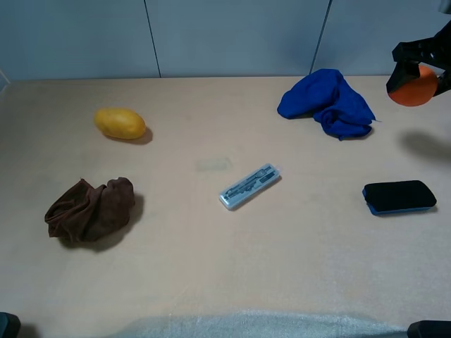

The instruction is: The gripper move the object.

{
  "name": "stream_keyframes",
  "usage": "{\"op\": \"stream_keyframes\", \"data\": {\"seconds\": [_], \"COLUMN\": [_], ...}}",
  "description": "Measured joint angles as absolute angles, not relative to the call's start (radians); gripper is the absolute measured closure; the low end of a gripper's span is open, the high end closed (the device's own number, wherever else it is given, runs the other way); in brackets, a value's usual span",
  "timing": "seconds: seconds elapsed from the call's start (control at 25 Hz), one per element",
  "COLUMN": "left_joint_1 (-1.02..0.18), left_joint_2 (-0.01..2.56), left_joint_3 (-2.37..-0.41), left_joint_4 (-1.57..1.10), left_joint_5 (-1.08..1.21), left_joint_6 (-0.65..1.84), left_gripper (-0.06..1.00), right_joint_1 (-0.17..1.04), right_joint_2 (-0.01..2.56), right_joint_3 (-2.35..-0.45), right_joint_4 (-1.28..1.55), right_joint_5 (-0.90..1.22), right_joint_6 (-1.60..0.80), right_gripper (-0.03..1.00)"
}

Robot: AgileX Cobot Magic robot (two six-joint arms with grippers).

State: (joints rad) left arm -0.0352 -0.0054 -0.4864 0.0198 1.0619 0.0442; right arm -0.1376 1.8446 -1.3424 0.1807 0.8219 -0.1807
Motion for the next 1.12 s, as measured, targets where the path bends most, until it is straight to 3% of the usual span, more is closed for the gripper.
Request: {"op": "stream_keyframes", "data": {"seconds": [0.6, 1.12], "left_joint_1": [-0.035, -0.035], "left_joint_2": [-0.005, -0.005], "left_joint_3": [-0.486, -0.486], "left_joint_4": [0.02, 0.02], "left_joint_5": [1.062, 1.062], "left_joint_6": [0.044, 0.044], "left_gripper": [-0.05, -0.05], "right_joint_1": [-0.177, -0.203], "right_joint_2": [2.066, 2.139], "right_joint_3": [-1.549, -1.56], "right_joint_4": [0.169, 0.151], "right_joint_5": [0.783, 0.682], "right_joint_6": [-0.181, -0.183], "right_gripper": [0.41, 0.41]}}
